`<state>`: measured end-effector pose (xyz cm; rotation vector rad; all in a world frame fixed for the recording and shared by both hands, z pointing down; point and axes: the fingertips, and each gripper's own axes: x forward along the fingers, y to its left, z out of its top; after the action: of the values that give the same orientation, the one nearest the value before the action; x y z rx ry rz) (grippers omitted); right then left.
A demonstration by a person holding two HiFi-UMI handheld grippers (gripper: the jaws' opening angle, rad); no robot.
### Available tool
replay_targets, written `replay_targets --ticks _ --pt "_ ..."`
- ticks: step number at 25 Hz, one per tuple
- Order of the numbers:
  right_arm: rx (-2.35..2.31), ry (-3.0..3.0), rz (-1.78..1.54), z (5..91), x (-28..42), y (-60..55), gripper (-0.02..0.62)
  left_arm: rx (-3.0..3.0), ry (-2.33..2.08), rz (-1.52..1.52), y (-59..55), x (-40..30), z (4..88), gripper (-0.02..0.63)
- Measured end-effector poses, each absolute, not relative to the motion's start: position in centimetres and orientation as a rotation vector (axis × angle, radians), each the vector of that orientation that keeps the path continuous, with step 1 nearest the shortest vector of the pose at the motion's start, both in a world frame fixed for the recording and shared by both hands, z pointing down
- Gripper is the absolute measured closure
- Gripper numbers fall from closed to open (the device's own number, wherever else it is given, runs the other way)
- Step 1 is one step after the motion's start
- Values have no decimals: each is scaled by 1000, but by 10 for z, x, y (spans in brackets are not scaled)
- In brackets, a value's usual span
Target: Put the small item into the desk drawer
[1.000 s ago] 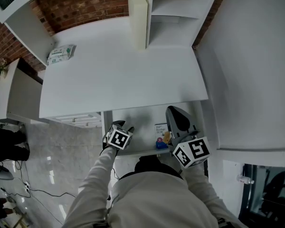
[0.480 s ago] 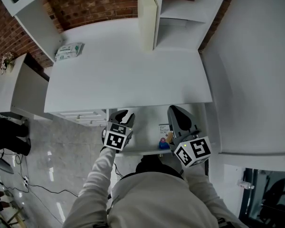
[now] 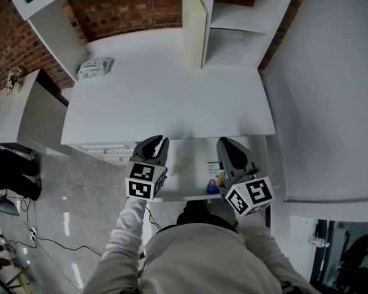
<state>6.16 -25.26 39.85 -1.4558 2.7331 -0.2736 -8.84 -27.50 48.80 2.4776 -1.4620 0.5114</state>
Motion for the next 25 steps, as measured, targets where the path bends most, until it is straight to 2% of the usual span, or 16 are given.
replay_targets --ticks 13,25 --pt "-1443 2743 -251 393 59 -241 568 2462 -1635 287 -254 -117 437 581" --pt "-1446 2753 -216 389 56 -227 569 2435 -1744 160 -235 -139 414 588"
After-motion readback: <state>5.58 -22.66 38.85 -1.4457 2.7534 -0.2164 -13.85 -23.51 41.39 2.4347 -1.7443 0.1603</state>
